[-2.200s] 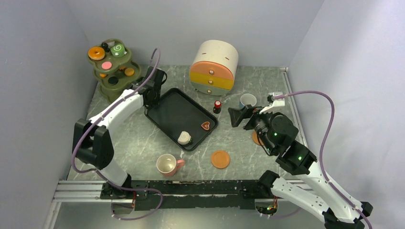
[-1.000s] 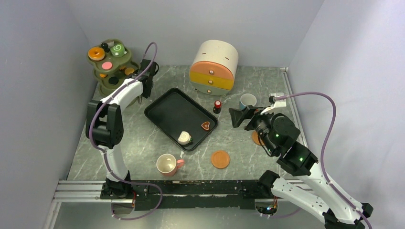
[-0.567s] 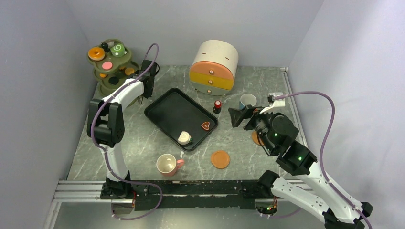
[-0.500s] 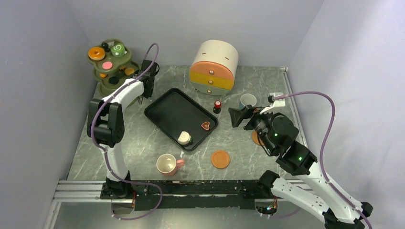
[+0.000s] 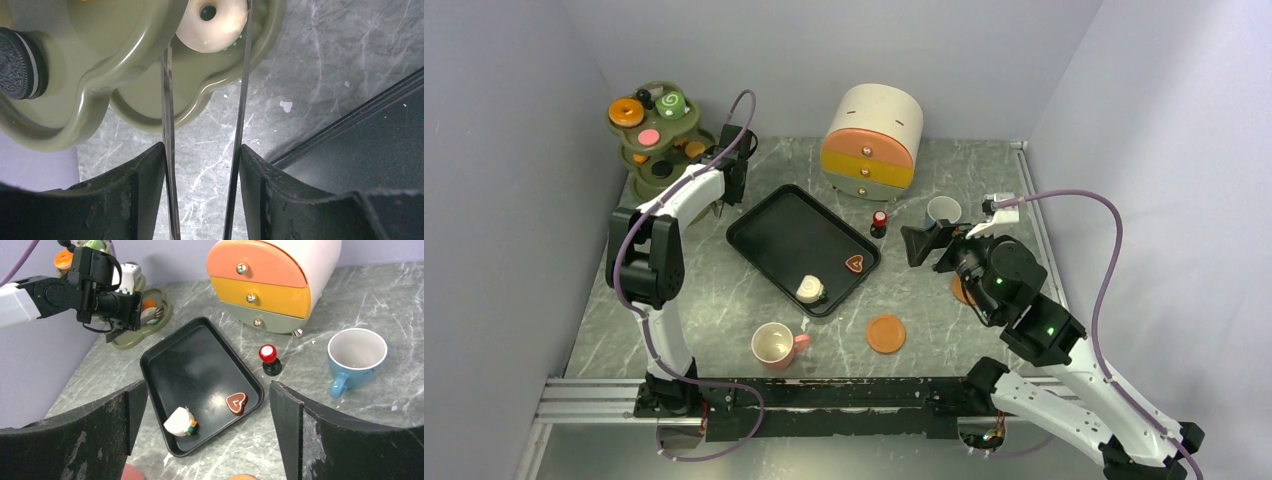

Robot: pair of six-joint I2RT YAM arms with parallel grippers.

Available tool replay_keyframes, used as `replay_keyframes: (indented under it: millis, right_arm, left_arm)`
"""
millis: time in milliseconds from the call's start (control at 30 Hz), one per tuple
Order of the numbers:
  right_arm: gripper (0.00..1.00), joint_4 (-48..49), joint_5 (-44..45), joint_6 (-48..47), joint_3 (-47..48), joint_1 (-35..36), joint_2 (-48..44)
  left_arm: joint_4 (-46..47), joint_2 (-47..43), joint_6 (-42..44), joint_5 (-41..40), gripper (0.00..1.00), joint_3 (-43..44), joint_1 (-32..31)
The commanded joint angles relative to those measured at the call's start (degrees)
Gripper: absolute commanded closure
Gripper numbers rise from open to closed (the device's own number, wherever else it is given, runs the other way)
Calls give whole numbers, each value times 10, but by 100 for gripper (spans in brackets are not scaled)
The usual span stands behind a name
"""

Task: Serve the afternoon tea
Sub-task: Place the desert on the desert table.

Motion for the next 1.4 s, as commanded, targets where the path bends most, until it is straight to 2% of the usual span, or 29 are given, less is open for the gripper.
replay_keyframes:
  millis: [0, 233, 400, 1000, 1367]
  right_arm:
    - [5, 7, -1, -2, 1, -3, -8]
    - [5, 6, -1, -1, 0, -3, -7]
    - [5, 8, -2, 0, 0, -3, -6]
    - [5, 13, -10, 3, 3, -3, 6]
    - [5, 15, -10, 1, 5, -3, 17]
  left_arm:
    - [2, -24, 0, -17, 41, 18, 4]
    - [-6, -21, -3, -19, 40, 23, 4]
    - [-14, -28, -7, -3, 43, 27, 4]
    - [-51, -115, -30, 113, 46, 6, 0]
    - [-95, -158, -30, 175, 49, -8, -24]
